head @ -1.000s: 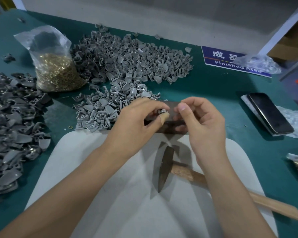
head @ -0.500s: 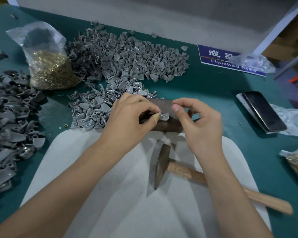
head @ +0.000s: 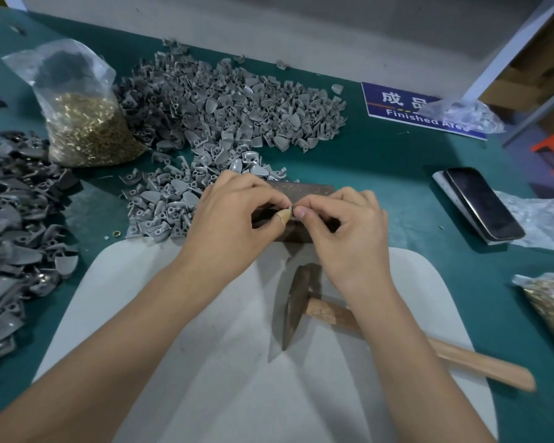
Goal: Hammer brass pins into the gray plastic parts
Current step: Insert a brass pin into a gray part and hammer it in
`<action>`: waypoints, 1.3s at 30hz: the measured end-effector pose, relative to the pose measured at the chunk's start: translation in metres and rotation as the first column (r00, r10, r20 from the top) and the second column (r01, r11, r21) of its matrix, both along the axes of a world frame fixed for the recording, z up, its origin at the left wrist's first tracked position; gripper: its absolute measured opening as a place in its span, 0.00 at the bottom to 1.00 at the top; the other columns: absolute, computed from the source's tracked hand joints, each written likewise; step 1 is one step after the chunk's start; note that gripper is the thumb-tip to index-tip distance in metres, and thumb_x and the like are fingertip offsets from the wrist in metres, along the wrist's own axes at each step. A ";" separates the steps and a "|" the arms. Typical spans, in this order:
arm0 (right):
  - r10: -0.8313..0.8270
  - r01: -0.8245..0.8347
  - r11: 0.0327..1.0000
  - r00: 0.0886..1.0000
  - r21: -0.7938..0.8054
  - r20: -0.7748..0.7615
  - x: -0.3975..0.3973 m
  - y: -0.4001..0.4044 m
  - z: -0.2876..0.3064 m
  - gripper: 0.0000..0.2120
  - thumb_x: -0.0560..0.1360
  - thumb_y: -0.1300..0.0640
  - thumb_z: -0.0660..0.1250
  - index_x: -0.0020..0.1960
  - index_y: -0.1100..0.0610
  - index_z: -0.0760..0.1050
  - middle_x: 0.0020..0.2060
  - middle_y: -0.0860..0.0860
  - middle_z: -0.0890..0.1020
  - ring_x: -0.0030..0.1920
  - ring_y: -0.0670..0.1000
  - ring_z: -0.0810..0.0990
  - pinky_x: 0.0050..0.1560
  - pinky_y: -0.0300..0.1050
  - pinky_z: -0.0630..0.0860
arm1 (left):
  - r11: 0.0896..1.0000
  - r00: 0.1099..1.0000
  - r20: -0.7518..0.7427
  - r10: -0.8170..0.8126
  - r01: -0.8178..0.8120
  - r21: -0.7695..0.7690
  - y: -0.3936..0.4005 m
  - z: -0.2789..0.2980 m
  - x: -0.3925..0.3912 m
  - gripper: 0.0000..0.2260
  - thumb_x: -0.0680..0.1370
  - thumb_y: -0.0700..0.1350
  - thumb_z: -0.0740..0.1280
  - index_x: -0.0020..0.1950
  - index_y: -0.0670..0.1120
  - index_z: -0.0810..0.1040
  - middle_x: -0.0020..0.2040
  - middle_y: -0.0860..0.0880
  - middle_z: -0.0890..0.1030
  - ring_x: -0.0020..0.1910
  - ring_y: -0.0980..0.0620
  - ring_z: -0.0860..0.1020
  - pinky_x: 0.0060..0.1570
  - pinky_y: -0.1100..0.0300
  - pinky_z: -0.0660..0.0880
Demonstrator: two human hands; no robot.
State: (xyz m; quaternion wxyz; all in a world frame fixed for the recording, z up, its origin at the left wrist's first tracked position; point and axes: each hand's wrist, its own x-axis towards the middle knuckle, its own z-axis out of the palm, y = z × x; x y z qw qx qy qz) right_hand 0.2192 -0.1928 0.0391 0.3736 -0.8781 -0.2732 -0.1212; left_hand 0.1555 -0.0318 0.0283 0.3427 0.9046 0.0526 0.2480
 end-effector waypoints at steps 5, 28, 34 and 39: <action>0.036 -0.035 0.999 0.995 0.012 -0.089 0.003 -0.001 0.003 0.06 0.78 0.53 0.73 0.43 0.46 0.85 0.26 0.46 0.66 0.35 0.52 0.69 0.48 0.60 0.73 | 1.000 1.000 -0.002 -0.005 0.005 -0.014 0.001 0.002 0.000 0.05 0.76 0.50 0.75 0.51 0.55 0.87 0.48 0.58 0.81 0.54 0.52 0.73 0.57 0.47 0.72; -0.002 0.010 0.992 0.998 -0.124 0.068 -0.002 0.001 0.012 0.04 0.75 0.52 0.73 0.43 0.45 0.81 0.30 0.42 0.67 0.41 0.50 0.70 0.44 0.50 0.66 | 1.000 1.000 -0.027 0.001 -0.001 -0.003 -0.003 0.003 -0.001 0.04 0.78 0.51 0.72 0.52 0.57 0.84 0.51 0.59 0.80 0.57 0.52 0.72 0.60 0.43 0.70; 0.019 0.035 0.966 0.978 -0.255 0.209 -0.006 0.004 0.012 0.04 0.77 0.54 0.69 0.44 0.50 0.81 0.35 0.41 0.65 0.42 0.49 0.63 0.45 0.46 0.58 | 1.000 0.999 -0.028 0.027 -0.027 0.015 -0.004 0.001 -0.001 0.05 0.77 0.53 0.72 0.52 0.58 0.84 0.52 0.60 0.80 0.57 0.55 0.72 0.60 0.47 0.68; 0.045 -0.005 0.969 0.987 -0.248 0.153 -0.002 0.003 0.013 0.06 0.77 0.55 0.68 0.43 0.50 0.82 0.33 0.43 0.66 0.40 0.51 0.67 0.42 0.48 0.63 | 1.000 0.999 -0.038 0.009 -0.010 -0.019 -0.005 0.003 -0.003 0.06 0.76 0.54 0.72 0.52 0.57 0.85 0.51 0.61 0.80 0.57 0.55 0.71 0.60 0.44 0.70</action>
